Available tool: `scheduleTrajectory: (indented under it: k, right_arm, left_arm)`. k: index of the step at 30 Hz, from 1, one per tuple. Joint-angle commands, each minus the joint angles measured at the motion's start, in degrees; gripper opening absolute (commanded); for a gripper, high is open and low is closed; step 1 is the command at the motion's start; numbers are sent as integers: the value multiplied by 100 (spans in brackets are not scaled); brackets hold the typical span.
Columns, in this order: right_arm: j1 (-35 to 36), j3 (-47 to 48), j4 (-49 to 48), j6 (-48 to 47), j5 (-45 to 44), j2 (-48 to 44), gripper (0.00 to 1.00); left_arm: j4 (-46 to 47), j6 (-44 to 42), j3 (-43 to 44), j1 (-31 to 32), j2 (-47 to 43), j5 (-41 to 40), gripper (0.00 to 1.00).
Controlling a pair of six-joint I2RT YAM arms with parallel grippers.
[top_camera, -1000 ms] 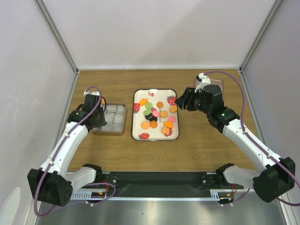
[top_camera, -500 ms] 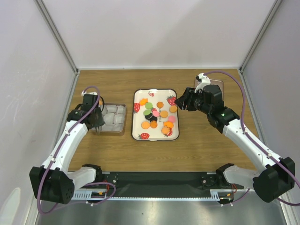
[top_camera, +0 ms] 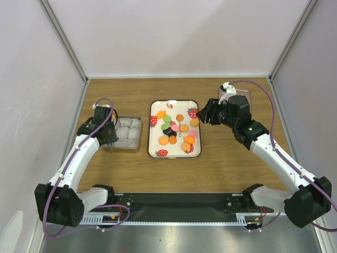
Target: Pack the cookies
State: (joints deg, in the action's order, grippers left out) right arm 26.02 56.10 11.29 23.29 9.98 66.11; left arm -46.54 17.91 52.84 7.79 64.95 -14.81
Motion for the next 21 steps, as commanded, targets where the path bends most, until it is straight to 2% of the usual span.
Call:
scheduleTrajectory:
  k: [1,21]
  right_arm:
    - [-9,-2,-197,-35,31,8,54]
    - [8,7,-215,-26,83,60,54]
  left_arm:
    - [216,-77,-2,-58,9,31,28]
    - [58,-60,112,-76,-26,30,33]
